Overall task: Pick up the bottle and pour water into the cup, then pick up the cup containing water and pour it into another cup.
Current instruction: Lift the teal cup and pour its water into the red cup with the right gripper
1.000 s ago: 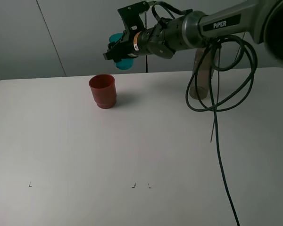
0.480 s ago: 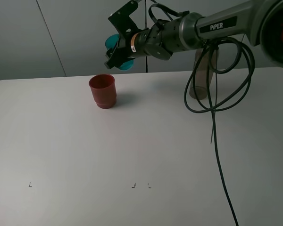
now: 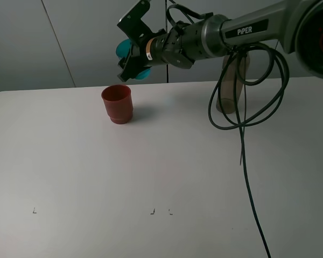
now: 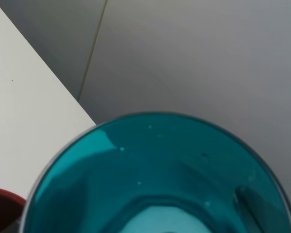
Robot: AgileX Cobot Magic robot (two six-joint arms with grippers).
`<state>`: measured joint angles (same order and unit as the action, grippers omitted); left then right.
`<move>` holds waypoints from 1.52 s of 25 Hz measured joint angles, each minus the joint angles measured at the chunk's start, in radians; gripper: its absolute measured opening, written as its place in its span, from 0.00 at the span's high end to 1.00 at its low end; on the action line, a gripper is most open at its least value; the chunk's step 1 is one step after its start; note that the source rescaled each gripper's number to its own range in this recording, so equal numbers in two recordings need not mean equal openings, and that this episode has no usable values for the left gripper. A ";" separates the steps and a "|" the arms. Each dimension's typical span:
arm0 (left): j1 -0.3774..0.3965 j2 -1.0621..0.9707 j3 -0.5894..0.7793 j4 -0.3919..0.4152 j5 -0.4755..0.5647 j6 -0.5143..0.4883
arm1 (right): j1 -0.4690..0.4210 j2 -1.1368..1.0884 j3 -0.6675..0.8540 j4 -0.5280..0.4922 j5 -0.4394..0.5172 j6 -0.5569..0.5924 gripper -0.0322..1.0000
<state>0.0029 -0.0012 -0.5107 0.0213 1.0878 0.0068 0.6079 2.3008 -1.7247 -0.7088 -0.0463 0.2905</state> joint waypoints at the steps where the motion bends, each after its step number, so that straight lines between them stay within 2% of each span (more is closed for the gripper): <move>1: 0.000 0.000 0.000 0.000 0.000 0.000 | 0.000 0.000 -0.004 -0.002 0.000 -0.003 0.90; 7: 0.000 0.000 0.000 0.000 0.000 0.000 | 0.000 0.000 -0.018 -0.002 0.000 -0.007 0.90; 20: 0.000 0.000 0.000 0.000 0.000 0.000 | 0.005 0.050 -0.090 -0.001 0.127 -0.011 0.90; 31: 0.000 0.000 0.000 0.000 0.000 0.000 | 0.007 0.066 -0.113 -0.001 0.149 -0.011 0.90; 38: 0.000 0.000 0.000 0.000 0.000 0.000 | 0.014 0.066 -0.113 -0.003 0.155 -0.084 0.90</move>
<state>0.0029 -0.0012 -0.5107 0.0213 1.0878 0.0068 0.6217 2.3672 -1.8375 -0.7115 0.1088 0.2064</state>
